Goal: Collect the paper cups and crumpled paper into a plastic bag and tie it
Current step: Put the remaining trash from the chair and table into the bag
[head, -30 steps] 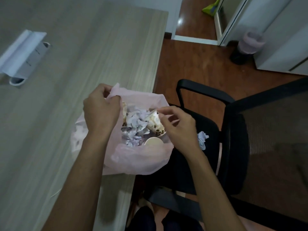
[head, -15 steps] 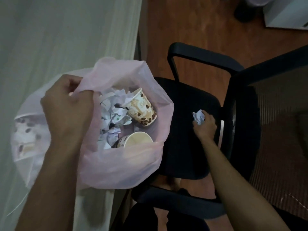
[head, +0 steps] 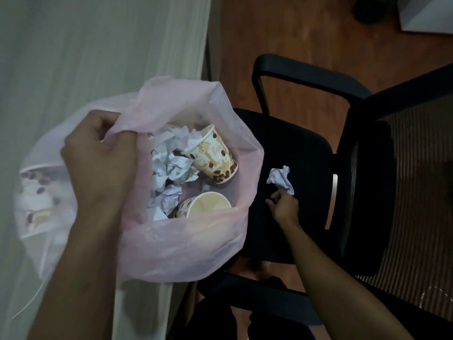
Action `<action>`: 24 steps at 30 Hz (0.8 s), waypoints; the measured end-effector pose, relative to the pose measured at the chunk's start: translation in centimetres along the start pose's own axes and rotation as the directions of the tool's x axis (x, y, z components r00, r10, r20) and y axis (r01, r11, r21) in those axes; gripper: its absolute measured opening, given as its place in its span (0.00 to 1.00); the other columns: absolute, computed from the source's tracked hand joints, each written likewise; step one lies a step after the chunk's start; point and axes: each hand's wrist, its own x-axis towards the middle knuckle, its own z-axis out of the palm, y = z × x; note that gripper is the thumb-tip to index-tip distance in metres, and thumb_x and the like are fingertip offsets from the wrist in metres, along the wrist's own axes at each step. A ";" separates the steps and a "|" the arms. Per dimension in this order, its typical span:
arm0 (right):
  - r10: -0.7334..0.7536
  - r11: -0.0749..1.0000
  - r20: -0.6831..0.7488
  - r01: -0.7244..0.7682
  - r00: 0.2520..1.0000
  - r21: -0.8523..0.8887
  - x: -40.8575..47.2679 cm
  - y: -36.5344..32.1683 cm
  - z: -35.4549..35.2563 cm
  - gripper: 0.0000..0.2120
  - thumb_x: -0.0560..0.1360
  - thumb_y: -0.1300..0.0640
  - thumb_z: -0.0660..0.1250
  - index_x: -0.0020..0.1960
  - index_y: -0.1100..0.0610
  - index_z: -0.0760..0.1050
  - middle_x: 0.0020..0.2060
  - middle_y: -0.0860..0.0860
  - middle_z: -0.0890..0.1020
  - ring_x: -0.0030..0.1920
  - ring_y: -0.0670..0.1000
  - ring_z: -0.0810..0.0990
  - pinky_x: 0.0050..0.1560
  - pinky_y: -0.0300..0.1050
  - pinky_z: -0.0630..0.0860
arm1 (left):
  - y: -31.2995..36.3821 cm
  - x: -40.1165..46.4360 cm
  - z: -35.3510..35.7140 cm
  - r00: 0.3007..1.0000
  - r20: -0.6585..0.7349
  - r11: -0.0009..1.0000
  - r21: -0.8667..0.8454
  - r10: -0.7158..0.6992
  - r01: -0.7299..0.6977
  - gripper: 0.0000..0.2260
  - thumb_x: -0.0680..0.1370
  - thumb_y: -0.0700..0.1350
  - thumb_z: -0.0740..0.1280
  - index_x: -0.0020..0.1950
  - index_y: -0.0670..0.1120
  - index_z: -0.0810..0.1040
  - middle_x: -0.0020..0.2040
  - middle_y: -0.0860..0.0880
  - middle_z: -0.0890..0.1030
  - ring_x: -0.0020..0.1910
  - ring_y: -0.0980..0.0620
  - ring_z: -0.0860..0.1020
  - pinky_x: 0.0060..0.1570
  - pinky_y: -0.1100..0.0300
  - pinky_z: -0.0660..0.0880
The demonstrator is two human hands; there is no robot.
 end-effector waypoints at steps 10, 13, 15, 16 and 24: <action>-0.071 0.992 -0.207 0.048 0.976 -0.115 1.1 -3.1 -1.1 0.41 0.69 0.46 0.76 0.76 0.49 0.60 0.76 0.55 0.63 0.71 0.61 0.64 0.67 0.60 0.66 | 0.7 -0.1 -0.6 0.999 0.018 0.999 -0.007 -0.045 0.045 0.08 0.72 0.49 0.65 0.46 0.49 0.81 0.38 0.57 0.80 0.39 0.59 0.76 0.42 0.64 0.72; -0.101 0.968 0.035 0.107 0.994 -0.228 2.8 -2.9 -0.7 0.33 0.74 0.49 0.71 0.76 0.47 0.64 0.73 0.58 0.67 0.71 0.63 0.65 0.68 0.58 0.66 | 0.7 -0.1 -0.4 0.999 0.015 0.999 -0.010 -0.038 0.039 0.09 0.72 0.49 0.65 0.46 0.48 0.81 0.39 0.57 0.81 0.39 0.59 0.77 0.43 0.64 0.73; -0.090 0.965 0.088 0.109 0.992 -0.240 3.1 -3.3 -0.5 0.27 0.76 0.48 0.68 0.73 0.49 0.68 0.66 0.60 0.72 0.66 0.64 0.69 0.63 0.55 0.70 | 0.5 -0.1 -0.3 0.999 0.009 0.999 -0.015 -0.032 0.033 0.08 0.72 0.49 0.65 0.45 0.48 0.81 0.37 0.58 0.80 0.37 0.62 0.76 0.42 0.67 0.72; -0.070 0.963 0.114 0.097 0.991 -0.253 2.9 -3.4 -0.4 0.24 0.77 0.47 0.67 0.71 0.50 0.69 0.64 0.60 0.73 0.65 0.63 0.70 0.61 0.54 0.71 | 0.5 -0.1 -0.3 1.000 0.010 1.000 -0.013 -0.027 0.027 0.07 0.73 0.48 0.64 0.45 0.49 0.80 0.37 0.58 0.79 0.36 0.64 0.75 0.41 0.68 0.71; 0.003 0.993 0.112 0.010 0.994 -0.117 -1.4 -1.7 1.9 0.18 0.78 0.47 0.65 0.55 0.62 0.75 0.52 0.61 0.81 0.49 0.60 0.80 0.42 0.44 0.71 | 0.3 -0.1 -0.6 0.999 0.016 0.999 -0.029 -0.039 0.040 0.07 0.73 0.48 0.65 0.45 0.47 0.81 0.37 0.57 0.80 0.37 0.62 0.75 0.42 0.66 0.72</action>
